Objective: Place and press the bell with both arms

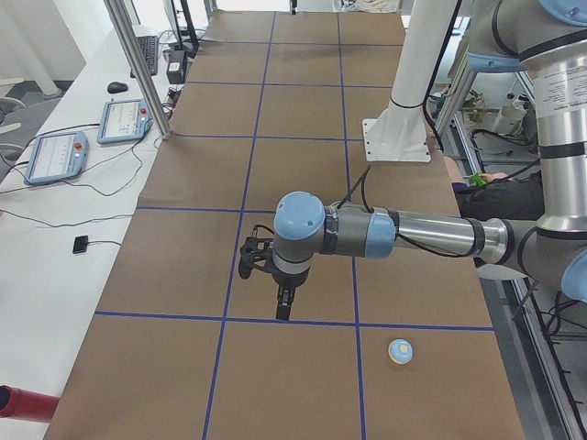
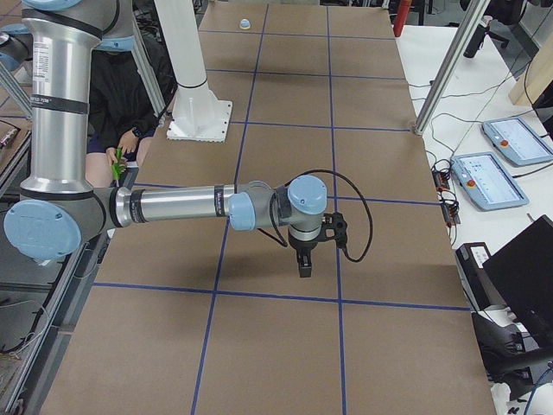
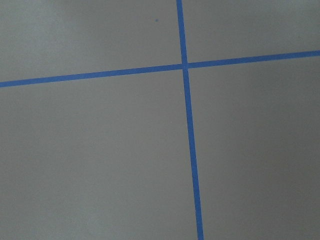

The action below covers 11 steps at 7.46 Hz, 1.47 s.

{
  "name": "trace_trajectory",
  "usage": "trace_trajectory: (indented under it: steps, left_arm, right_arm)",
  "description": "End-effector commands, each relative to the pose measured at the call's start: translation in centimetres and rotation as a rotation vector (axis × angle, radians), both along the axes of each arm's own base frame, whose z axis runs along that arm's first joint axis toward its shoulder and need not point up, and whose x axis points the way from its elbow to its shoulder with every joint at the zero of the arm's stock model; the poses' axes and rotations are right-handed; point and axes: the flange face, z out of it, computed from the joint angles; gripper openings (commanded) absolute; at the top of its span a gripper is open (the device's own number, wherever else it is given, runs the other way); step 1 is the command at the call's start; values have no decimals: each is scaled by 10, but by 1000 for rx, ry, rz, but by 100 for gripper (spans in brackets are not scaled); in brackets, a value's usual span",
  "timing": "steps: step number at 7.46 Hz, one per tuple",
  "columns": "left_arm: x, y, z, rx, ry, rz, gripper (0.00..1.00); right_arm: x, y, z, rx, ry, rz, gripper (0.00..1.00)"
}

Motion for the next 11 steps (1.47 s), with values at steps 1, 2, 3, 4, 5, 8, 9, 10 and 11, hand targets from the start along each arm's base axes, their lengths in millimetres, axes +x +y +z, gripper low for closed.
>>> trace_trajectory:
  steps: [1,2,3,4,5,8,9,10,11]
  left_arm:
    - [-1,-7,-9,25,-5,-6,100]
    - [-2,-26,-25,101,-11,-12,100]
    - [-2,-31,-19,85,-4,-13,100]
    - [-1,-33,-8,71,6,-17,100]
    - [-1,-34,-10,74,6,-18,100]
    - [27,-42,-11,126,6,44,100]
    - [36,-40,-6,114,9,64,100]
    - [50,-34,2,92,11,98,100]
    - [72,-15,23,27,14,137,100]
  right_arm:
    - [0,0,-3,3,-1,0,100]
    - [0,0,-3,3,-1,0,100]
    - [-1,0,-3,3,-2,0,100]
    - [0,0,-3,3,-1,0,100]
    - [0,0,-2,2,0,0,100]
    - [-1,0,-3,2,-7,-1,100]
    - [0,0,-2,1,-6,1,100]
    - [-1,0,-1,0,-5,0,100]
    - [-1,0,-1,0,-5,0,100]
